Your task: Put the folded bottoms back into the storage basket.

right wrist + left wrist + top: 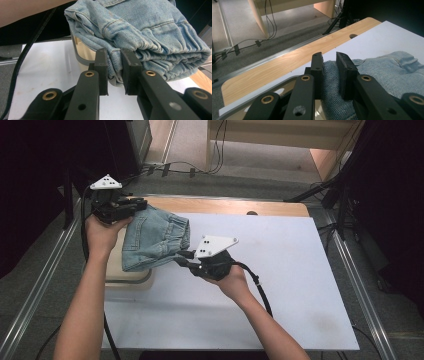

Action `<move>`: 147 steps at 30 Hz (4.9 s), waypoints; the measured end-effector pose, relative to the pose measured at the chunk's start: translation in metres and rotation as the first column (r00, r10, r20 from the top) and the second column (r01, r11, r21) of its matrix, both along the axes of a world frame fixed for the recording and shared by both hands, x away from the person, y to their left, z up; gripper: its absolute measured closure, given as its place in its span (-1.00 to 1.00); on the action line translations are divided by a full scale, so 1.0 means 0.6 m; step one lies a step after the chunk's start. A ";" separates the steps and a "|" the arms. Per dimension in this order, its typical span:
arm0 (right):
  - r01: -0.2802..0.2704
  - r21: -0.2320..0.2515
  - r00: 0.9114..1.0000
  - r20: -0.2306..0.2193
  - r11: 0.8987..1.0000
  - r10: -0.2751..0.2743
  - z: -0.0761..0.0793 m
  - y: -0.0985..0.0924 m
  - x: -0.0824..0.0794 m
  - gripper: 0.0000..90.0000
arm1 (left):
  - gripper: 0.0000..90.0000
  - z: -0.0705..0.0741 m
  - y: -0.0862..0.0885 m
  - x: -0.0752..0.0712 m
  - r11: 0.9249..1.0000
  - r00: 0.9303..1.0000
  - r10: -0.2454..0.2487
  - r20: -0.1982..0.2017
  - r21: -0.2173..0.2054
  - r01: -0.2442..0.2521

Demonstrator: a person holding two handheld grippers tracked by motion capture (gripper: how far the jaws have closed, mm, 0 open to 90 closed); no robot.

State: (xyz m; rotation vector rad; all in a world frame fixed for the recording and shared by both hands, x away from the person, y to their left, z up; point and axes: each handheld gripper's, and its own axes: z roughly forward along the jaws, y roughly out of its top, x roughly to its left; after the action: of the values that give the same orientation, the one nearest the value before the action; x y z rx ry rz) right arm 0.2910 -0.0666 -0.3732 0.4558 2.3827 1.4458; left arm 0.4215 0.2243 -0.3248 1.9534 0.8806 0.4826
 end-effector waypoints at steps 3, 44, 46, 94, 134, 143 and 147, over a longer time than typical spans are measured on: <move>-0.002 0.000 1.000 0.000 1.000 0.002 0.001 0.005 0.002 0.67 | 0.74 0.001 0.005 0.000 1.000 1.000 0.002 0.004 0.007 -0.002; -0.062 -0.033 0.998 0.005 0.998 0.062 0.006 0.094 0.022 0.67 | 0.73 0.004 0.073 0.012 0.999 0.999 0.031 0.021 0.029 -0.031; -0.065 -0.038 0.998 0.007 0.997 0.065 0.005 0.098 0.023 0.67 | 0.73 0.004 0.075 0.012 0.999 0.999 0.034 0.021 0.030 -0.034; -0.076 -0.124 0.997 -0.036 0.989 0.072 -0.027 0.187 0.056 0.66 | 0.73 -0.029 0.130 0.038 0.995 0.996 0.085 0.004 0.057 -0.085; 0.063 -0.145 0.993 -0.086 0.987 -0.076 -0.044 0.193 0.074 -0.99 | -1.00 -0.053 0.109 0.047 0.988 0.988 0.138 -0.062 0.072 -0.134; 0.054 -0.117 0.991 -0.115 0.992 -0.068 -0.043 0.176 0.073 -0.99 | -1.00 -0.049 0.098 0.037 0.992 0.992 0.101 -0.071 0.079 -0.095; 0.057 -0.114 0.990 -0.121 0.992 -0.071 -0.040 0.166 0.069 -0.99 | -1.00 -0.049 0.086 0.027 0.994 0.995 0.077 -0.064 0.078 -0.071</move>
State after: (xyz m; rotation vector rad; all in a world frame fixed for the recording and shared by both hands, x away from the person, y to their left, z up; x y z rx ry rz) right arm 0.3325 0.0329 -0.3971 0.6051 2.5054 1.2850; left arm 0.4380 0.2756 -0.3543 2.0214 0.9932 0.5022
